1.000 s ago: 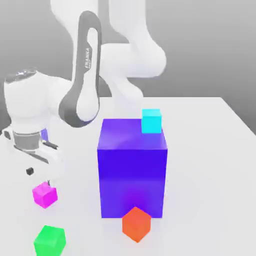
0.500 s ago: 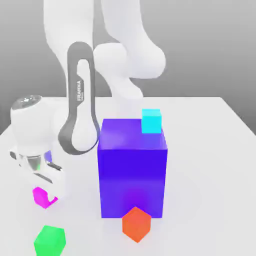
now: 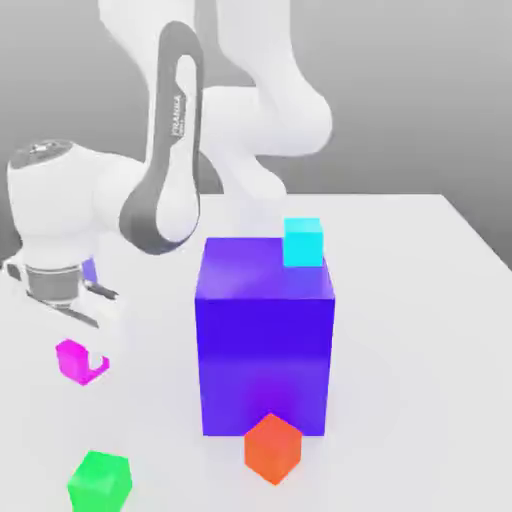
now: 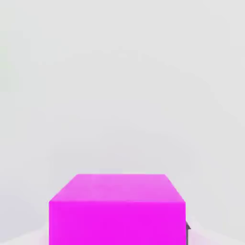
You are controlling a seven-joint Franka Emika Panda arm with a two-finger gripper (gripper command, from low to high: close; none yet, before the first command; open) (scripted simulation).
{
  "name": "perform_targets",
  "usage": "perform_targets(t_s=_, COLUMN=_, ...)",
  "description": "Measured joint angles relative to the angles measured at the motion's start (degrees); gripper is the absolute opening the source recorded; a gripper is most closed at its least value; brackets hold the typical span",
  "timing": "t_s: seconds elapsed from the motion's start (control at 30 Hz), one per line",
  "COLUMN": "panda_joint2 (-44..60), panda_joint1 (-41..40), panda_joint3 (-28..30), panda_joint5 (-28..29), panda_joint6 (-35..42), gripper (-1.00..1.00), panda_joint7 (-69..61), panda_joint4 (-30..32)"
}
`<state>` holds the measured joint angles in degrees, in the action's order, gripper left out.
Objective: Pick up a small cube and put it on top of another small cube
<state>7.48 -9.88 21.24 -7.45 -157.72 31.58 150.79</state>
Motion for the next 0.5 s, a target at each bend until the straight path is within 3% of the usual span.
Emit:
perform_targets(t_s=0.2, panda_joint2=3.20, panda_joint1=3.20, panda_joint3=-5.69, panda_joint5=1.80, panda_joint6=9.20, gripper=-1.00, panda_joint7=-9.03, panda_joint4=-12.46)
perform_targets(t_s=0.37, panda_joint2=11.60, panda_joint1=2.40, panda_joint3=-9.03, panda_joint5=-1.61, panda_joint6=4.11, gripper=-1.00, panda_joint7=-13.62, panda_joint4=-15.57)
perform_targets(t_s=0.4, panda_joint2=12.75, panda_joint1=2.09, panda_joint3=-9.46, panda_joint5=-2.12, panda_joint6=3.11, gripper=1.00, panda_joint7=-14.02, panda_joint4=-15.68)
perform_targets(t_s=0.5, panda_joint2=12.75, panda_joint1=2.09, panda_joint3=-9.46, panda_joint5=-2.12, panda_joint6=3.11, gripper=1.00, panda_joint7=-14.02, panda_joint4=-15.68)
